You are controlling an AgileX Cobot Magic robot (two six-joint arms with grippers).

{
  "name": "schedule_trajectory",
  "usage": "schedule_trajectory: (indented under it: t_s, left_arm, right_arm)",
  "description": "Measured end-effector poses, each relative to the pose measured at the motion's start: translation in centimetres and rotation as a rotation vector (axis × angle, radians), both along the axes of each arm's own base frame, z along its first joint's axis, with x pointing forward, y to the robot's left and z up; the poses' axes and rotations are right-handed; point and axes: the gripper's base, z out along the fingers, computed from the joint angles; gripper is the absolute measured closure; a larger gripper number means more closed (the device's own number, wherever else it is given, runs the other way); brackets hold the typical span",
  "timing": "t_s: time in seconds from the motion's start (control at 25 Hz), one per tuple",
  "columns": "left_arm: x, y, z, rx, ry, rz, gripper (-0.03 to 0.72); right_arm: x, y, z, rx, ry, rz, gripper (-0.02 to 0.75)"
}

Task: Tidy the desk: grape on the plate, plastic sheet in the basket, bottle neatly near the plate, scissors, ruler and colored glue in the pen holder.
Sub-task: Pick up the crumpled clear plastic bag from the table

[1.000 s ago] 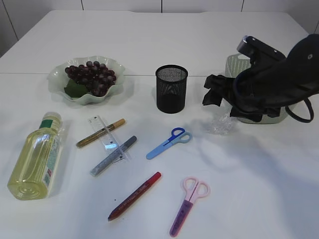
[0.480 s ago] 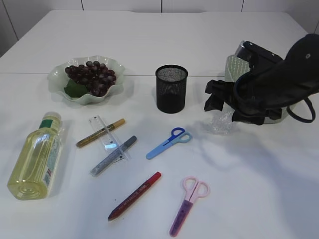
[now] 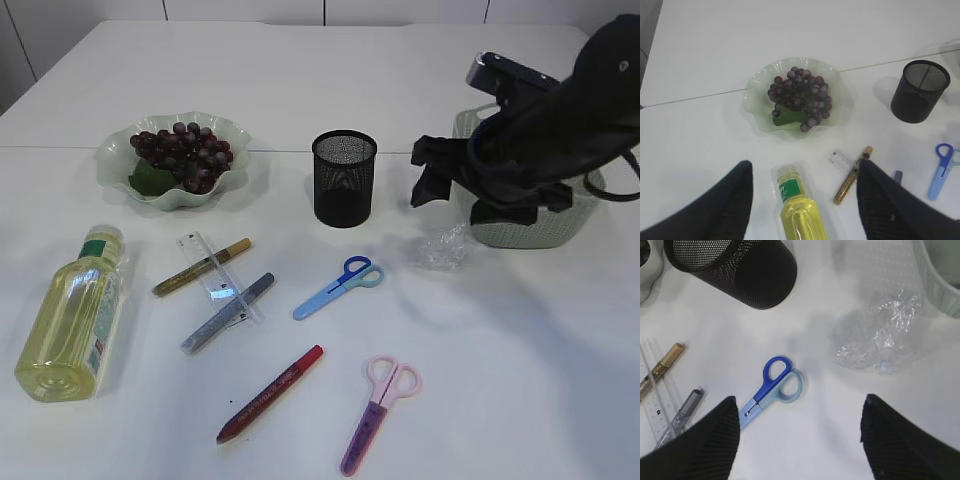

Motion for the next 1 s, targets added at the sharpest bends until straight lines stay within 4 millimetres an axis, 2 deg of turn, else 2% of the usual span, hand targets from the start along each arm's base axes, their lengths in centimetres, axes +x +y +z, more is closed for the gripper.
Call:
schedule_trajectory:
  t_s: [0.24, 0.52, 0.88, 1.0]
  left_arm:
    - [0.0, -0.1, 0.6, -0.018, -0.018, -0.002, 0.211]
    - [0.0, -0.3, 1.0, -0.065, -0.031, -0.007, 0.211]
    - [-0.1, -0.4, 1.1, -0.095, -0.025, -0.010, 0.211]
    - [-0.2, -0.4, 1.2, -0.096, -0.030, -0.010, 0.211]
  right_arm:
    - [-0.4, -1.8, 0.9, -0.205, 0.164, -0.096, 0.153]
    - [0.3, -1.9, 2.4, -0.175, 0.190, -0.195, 0.153]
    - [2.0, -1.2, -0.9, -0.142, 0.291, -0.266, 0.153]
    - [2.4, -1.1, -1.3, -0.130, 0.284, -0.295, 0.154]
